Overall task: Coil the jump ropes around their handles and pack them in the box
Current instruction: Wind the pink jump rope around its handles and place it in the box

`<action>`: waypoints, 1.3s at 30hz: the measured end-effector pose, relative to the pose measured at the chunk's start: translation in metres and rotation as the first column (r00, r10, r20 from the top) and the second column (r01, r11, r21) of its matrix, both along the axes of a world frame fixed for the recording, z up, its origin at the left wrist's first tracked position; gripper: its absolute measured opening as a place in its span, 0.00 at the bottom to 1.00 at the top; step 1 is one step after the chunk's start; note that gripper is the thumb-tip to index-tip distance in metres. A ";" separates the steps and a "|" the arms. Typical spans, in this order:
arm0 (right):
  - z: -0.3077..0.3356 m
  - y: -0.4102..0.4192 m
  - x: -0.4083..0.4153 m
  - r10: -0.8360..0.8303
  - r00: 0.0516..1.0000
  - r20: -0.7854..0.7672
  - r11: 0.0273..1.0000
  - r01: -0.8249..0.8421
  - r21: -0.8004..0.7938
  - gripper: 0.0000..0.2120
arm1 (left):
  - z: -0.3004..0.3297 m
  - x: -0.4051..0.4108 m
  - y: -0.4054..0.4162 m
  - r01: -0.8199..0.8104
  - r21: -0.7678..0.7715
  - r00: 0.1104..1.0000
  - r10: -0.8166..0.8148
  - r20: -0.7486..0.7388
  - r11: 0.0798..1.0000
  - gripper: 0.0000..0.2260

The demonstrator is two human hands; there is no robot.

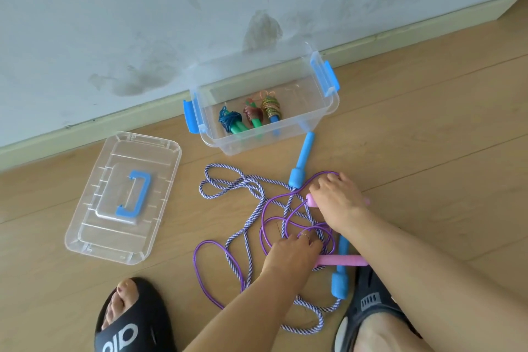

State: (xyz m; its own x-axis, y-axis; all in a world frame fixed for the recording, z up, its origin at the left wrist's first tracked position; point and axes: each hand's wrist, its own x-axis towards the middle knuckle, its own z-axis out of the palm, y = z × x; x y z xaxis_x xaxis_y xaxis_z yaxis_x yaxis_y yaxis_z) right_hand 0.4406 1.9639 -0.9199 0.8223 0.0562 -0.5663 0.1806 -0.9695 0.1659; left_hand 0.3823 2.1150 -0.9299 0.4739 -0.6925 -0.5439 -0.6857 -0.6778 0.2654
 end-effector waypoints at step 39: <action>0.372 0.128 -0.005 -0.246 0.712 -0.658 -0.251 0.609 0.753 0.14 | 0.375 0.078 0.144 -0.957 -0.198 0.283 0.541 -0.792 0.210 0.15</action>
State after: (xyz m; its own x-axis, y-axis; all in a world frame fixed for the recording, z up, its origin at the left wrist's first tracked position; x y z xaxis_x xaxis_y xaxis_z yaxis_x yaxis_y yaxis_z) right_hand 0.4355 2.0921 -0.5481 0.8179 0.3138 -0.4823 -0.5198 0.0437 -0.8532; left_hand 0.4605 2.2589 -0.5546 0.7650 -0.3319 -0.5520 0.4704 -0.2975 0.8308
